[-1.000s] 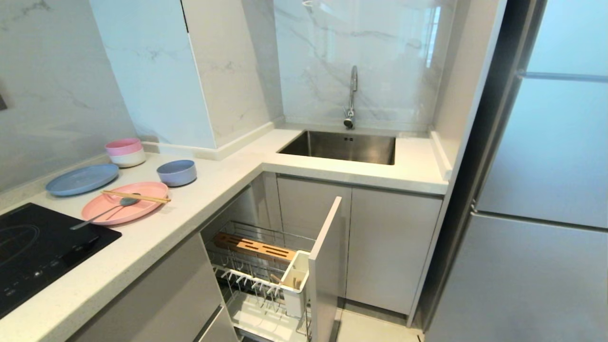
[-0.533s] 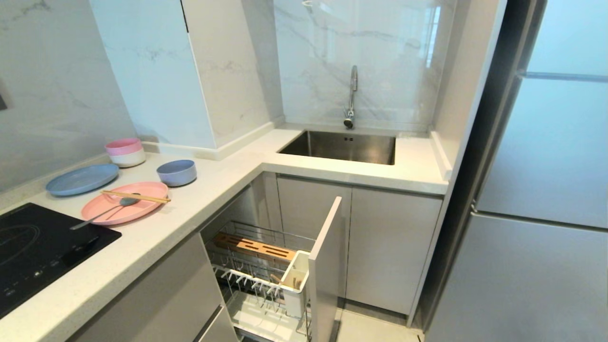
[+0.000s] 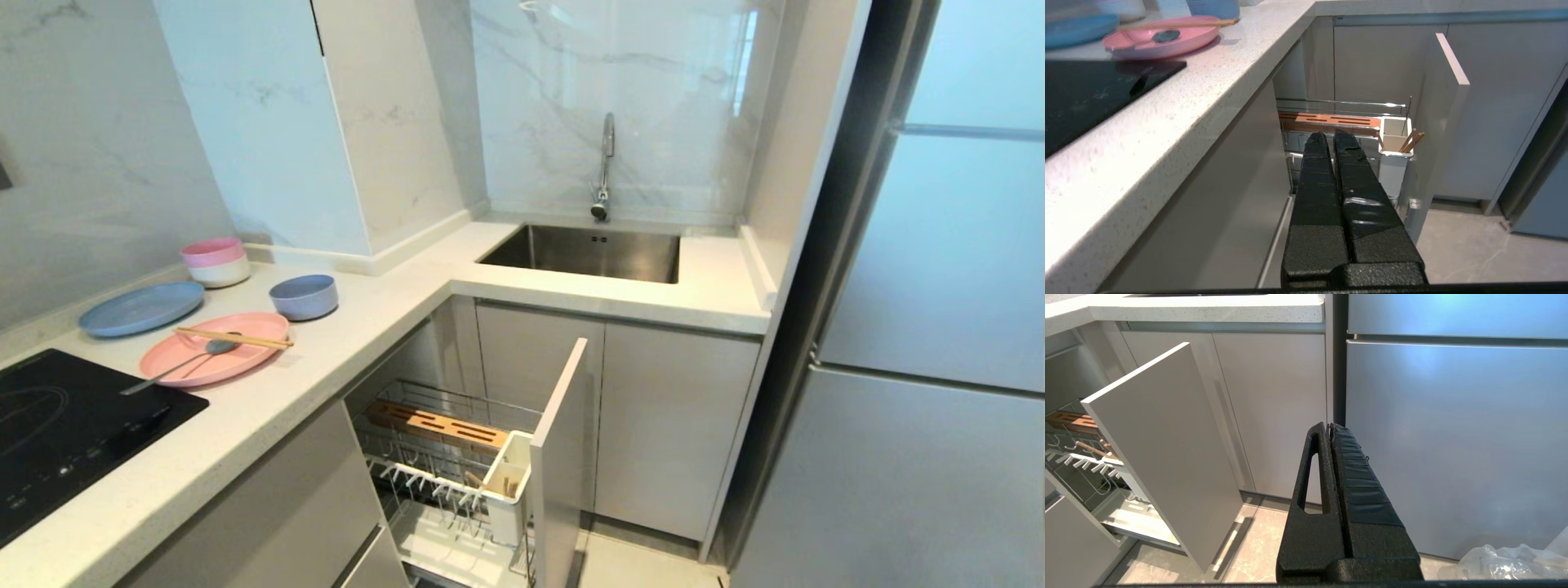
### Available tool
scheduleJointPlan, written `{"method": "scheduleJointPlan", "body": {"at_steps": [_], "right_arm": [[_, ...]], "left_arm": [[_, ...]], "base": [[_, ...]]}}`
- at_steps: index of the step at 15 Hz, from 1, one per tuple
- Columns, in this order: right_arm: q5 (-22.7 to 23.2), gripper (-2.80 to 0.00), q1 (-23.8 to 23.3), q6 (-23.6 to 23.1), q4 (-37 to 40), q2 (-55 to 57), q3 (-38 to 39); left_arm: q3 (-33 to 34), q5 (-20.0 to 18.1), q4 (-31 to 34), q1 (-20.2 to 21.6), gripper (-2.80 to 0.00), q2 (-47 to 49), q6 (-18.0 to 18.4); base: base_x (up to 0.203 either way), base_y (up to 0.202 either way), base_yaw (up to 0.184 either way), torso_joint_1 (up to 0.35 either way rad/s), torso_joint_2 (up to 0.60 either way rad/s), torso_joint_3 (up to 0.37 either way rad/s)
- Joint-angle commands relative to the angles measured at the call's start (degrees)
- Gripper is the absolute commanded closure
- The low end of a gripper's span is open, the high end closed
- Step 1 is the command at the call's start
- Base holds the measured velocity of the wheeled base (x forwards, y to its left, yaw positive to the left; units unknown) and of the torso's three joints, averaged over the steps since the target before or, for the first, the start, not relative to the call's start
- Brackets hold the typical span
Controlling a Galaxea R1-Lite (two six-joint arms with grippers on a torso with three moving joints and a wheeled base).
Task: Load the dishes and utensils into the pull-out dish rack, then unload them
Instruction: Pick up the bowl and place it in the cupboard
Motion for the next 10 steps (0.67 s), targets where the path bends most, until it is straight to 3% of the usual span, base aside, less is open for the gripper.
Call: {"method": "scheduleJointPlan", "body": {"at_steps": [1,2,10], "right_arm": [[0.00,0.00,-0.04,-0.07,-0.02,0.00,0.00],[0.00,0.00,-0.04,0.01,-0.02,0.00,0.00],[0.00,0.00,0.00,0.01,-0.02,0.00,0.00]], "left_arm": [[0.06,0.70,-0.07,0.01,0.00,-0.10,-2.44],[0.17,1.95,-0.76,0.01,0.00,-0.10,-4.43],[0.41,2.14,-1.25,0.01,0.00,-0.10,-4.47]], "base": [[0.000,0.000,0.000,0.000,0.00,0.000],[0.000,0.000,0.000,0.000,0.00,0.000],[0.000,0.000,0.000,0.000,0.00,0.000]]}}
